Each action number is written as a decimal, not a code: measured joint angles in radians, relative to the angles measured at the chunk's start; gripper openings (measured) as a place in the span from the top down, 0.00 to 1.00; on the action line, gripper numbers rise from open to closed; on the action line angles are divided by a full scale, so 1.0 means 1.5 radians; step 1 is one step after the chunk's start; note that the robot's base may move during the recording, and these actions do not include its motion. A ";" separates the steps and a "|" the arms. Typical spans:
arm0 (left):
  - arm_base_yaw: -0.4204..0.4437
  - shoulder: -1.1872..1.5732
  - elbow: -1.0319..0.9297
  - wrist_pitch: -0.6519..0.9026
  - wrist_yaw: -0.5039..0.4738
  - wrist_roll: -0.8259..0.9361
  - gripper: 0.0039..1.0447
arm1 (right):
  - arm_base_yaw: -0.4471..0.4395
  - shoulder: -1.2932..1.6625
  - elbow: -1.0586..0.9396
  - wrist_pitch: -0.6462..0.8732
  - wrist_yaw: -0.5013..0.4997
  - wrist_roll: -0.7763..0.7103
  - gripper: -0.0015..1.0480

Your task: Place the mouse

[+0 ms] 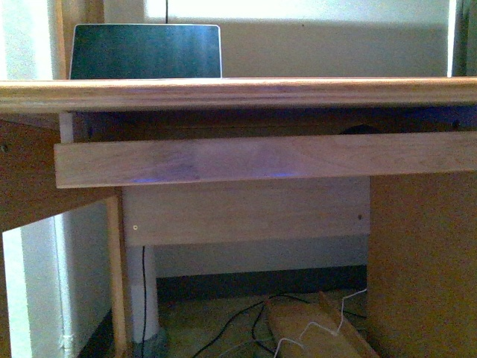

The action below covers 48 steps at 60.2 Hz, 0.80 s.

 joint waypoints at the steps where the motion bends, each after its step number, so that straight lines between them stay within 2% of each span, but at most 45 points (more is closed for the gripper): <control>1: 0.000 -0.001 0.000 0.000 0.000 0.000 0.07 | 0.000 0.000 0.000 0.000 0.002 0.000 0.07; 48: 0.000 -0.001 0.000 0.000 0.000 0.000 0.07 | 0.000 0.000 0.000 0.000 0.000 0.000 0.07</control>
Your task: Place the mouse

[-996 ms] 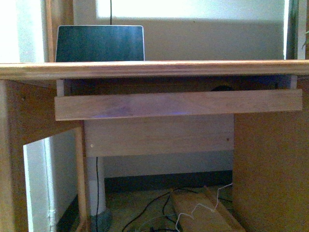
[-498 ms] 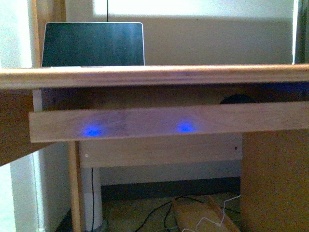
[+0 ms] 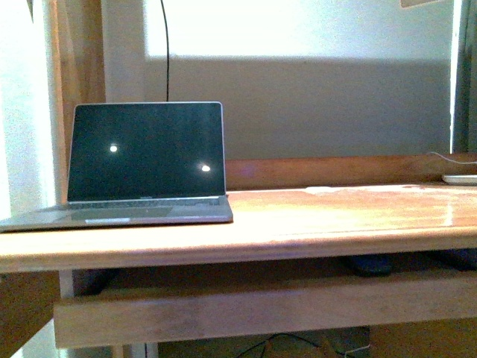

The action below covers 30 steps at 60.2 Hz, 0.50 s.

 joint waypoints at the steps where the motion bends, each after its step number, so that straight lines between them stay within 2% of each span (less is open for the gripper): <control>1: 0.000 0.000 0.000 0.000 0.000 0.000 0.07 | 0.000 0.000 0.000 0.000 0.000 -0.001 0.07; 11: 0.000 0.000 0.000 0.000 0.000 0.000 0.07 | 0.000 0.000 0.000 0.000 0.000 0.000 0.07; 16: 0.017 0.063 0.038 -0.094 0.125 -0.024 0.07 | 0.000 0.000 0.000 0.000 -0.001 0.000 0.07; 19: 0.017 0.103 0.042 -0.092 0.158 -0.017 0.07 | 0.000 0.000 0.000 0.000 0.000 0.000 0.07; 21: 0.023 0.148 0.042 -0.065 0.189 0.004 0.07 | 0.000 0.000 0.000 0.000 0.000 0.000 0.07; 26: 0.055 0.243 0.049 0.021 0.211 0.054 0.07 | 0.000 0.000 0.000 0.000 0.000 0.000 0.07; 30: 0.089 0.358 0.066 0.138 0.232 0.138 0.07 | 0.000 0.000 0.000 0.000 0.000 0.000 0.07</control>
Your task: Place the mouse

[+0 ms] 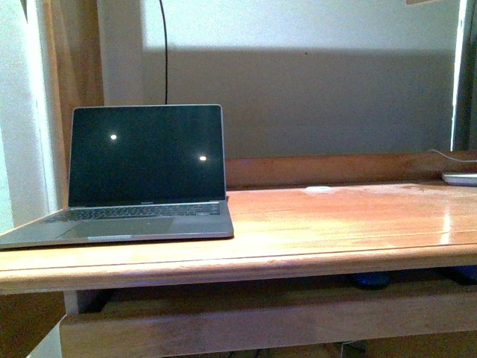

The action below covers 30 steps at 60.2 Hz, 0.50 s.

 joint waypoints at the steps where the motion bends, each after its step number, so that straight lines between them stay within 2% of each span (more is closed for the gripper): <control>1: 0.004 0.018 0.003 0.019 0.002 0.006 0.07 | 0.000 0.000 0.000 0.000 0.000 0.000 0.07; 8: 0.031 0.222 0.043 0.230 0.033 0.176 0.07 | 0.000 0.000 0.000 0.000 0.000 0.000 0.07; 15: 0.032 0.438 0.089 0.460 0.097 0.380 0.07 | 0.000 0.000 0.000 0.000 0.000 0.000 0.07; 22: 0.015 0.569 0.134 0.571 0.125 0.520 0.07 | 0.000 0.000 0.000 0.000 0.000 0.000 0.07; 30: -0.012 0.677 0.174 0.625 0.138 0.618 0.07 | 0.000 0.000 0.000 0.000 0.000 0.000 0.07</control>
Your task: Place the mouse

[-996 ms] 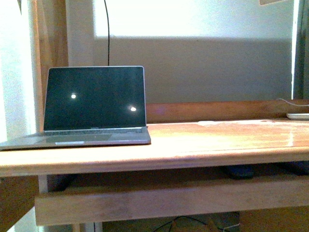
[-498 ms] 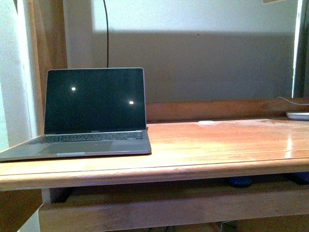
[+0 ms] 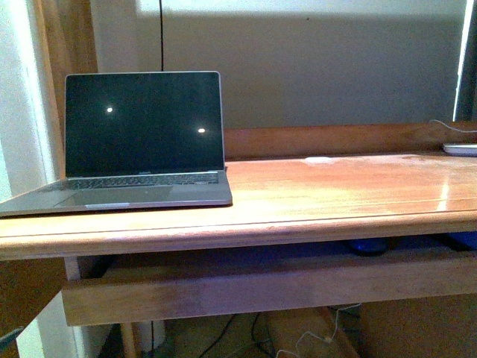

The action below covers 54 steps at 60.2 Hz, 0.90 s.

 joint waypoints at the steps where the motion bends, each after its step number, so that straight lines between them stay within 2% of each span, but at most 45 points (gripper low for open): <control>1: -0.004 0.016 0.007 0.004 0.001 0.015 0.07 | 0.000 0.000 0.000 0.000 0.000 0.000 0.07; 16: -0.044 0.156 0.057 0.045 -0.005 0.119 0.07 | 0.000 0.000 0.000 0.000 0.000 0.000 0.07; 30: -0.050 0.258 0.134 0.080 0.012 0.184 0.07 | 0.000 0.000 0.000 0.000 0.000 0.000 0.07; 54: -0.069 0.383 0.256 0.054 0.061 0.262 0.07 | 0.000 0.000 0.000 0.000 0.000 0.000 0.07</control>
